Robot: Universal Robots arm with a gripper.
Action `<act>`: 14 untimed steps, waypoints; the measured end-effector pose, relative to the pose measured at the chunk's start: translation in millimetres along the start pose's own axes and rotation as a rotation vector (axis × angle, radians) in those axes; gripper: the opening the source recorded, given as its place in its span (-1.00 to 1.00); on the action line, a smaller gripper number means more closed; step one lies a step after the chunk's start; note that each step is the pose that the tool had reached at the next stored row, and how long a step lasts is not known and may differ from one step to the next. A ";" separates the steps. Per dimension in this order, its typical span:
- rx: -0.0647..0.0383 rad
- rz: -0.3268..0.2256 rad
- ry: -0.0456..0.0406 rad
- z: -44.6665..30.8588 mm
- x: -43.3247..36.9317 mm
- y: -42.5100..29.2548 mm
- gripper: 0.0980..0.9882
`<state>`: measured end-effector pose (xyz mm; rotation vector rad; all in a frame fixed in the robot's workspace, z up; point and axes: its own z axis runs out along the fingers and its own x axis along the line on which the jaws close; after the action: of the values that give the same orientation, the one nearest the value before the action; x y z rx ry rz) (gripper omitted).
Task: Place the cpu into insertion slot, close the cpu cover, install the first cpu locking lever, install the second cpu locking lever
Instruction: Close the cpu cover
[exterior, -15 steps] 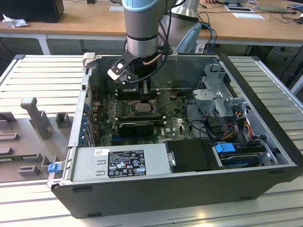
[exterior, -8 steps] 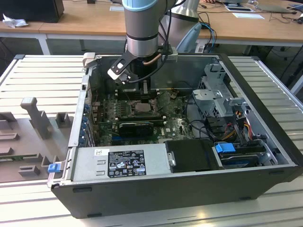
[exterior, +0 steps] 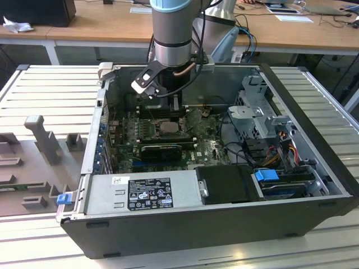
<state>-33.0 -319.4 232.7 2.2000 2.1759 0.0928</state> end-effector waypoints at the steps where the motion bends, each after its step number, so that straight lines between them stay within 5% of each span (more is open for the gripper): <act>1: 0.000 0.000 0.0000 -2.1 0.0 0.2 -0.98; 10: 0.000 0.000 -0.0001 -7.4 0.1 8.2 -0.98; 14: 0.000 0.000 0.0000 -20.3 0.3 9.6 -0.98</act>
<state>-24.9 -319.4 253.6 2.2000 2.1758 0.0929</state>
